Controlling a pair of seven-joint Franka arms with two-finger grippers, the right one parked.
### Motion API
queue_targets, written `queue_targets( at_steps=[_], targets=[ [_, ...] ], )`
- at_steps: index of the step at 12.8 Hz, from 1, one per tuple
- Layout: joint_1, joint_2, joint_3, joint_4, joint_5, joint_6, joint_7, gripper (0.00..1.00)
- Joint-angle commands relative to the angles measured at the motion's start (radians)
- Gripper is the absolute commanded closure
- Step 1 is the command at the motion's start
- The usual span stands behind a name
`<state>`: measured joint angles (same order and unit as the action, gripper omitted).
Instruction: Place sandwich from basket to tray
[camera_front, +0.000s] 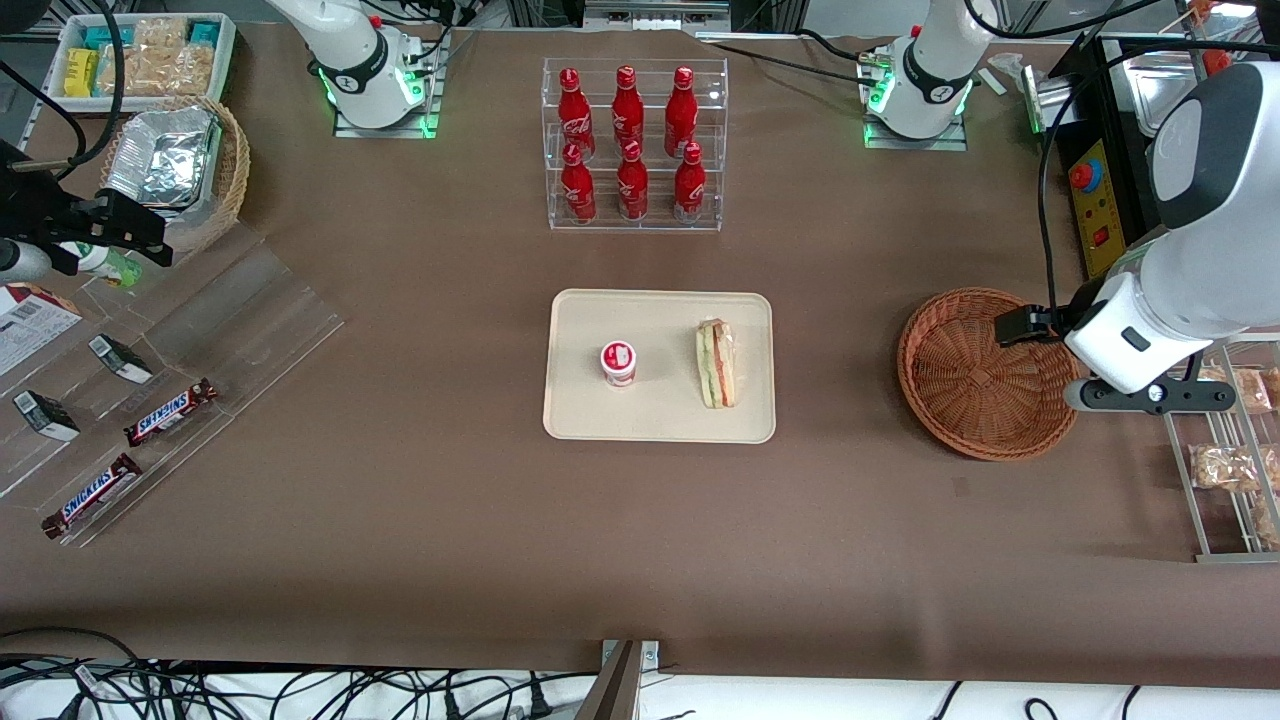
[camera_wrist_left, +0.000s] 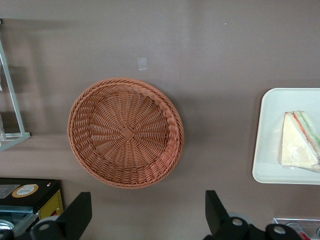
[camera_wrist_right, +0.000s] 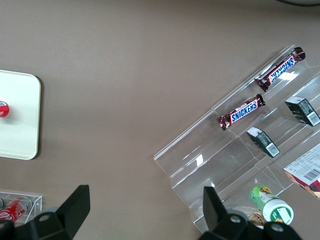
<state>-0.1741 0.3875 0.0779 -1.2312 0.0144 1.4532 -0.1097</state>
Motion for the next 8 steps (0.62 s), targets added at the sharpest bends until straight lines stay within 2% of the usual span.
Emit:
queue_targets(
  at_steps=[1, 4, 8],
  targets=[
    [0.057, -0.01, -0.029, -0.004, -0.022, -0.011, 0.025, 0.0],
    [0.143, -0.004, -0.125, -0.007, -0.019, -0.005, 0.007, 0.0],
    [0.148, -0.002, -0.142, -0.011, -0.021, -0.005, 0.024, 0.0]
  ],
)
